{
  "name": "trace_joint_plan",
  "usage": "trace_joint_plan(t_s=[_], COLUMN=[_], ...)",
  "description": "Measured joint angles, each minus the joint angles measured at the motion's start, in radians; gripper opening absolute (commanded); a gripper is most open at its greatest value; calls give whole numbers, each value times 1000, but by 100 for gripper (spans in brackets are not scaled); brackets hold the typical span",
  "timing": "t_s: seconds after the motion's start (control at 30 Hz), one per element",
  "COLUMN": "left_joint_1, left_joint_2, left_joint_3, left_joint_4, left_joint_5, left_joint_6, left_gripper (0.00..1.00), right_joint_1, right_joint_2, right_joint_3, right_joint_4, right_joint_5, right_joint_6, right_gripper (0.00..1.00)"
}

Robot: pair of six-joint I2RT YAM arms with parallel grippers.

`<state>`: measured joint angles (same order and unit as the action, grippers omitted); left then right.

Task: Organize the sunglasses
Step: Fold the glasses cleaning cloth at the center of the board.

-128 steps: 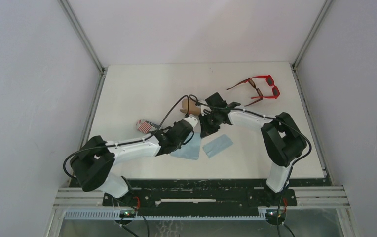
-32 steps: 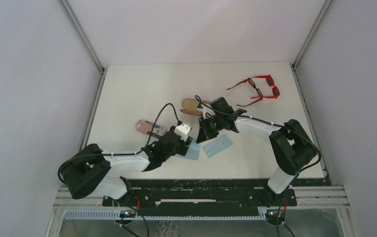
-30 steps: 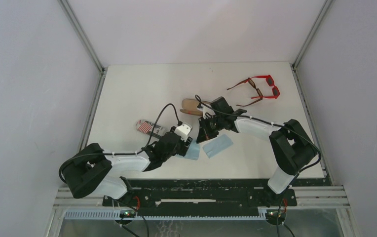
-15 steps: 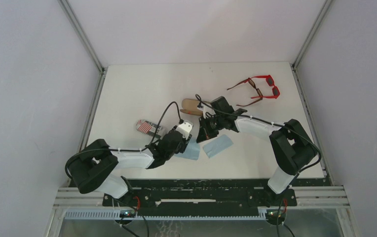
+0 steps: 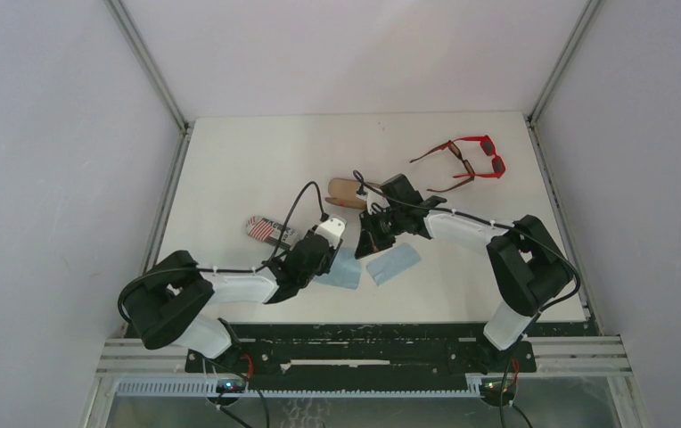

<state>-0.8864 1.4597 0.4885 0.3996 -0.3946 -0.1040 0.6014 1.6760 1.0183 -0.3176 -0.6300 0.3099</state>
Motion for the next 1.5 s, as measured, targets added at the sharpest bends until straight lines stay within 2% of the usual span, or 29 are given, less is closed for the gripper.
trace_joint_plan(t_s=[0.6,1.13,1.27,1.4,1.5], left_joint_1=[15,27,31,32,32], left_joint_2=[0,49,53,53,53], left_joint_3=[-3,-3,-3,-3,-3], left_joint_4=[-6,-17,-20,-20,-20], left_joint_5=[-22,-22,-22,-22,-21], left_joint_6=[-1,-3,-9,-9,-9], left_gripper=[28,26,21,10,7], right_joint_1=[0,0,0,-2,-3], right_joint_2=[0,0,0,0,0], right_joint_3=[0,0,0,0,0], right_joint_4=[-1,-2,-10,-13,-15], right_joint_5=[-4,-8,-8,-8,-8], right_joint_6=[0,-2,-3,-3,-3], right_gripper=[0,0,0,0,0])
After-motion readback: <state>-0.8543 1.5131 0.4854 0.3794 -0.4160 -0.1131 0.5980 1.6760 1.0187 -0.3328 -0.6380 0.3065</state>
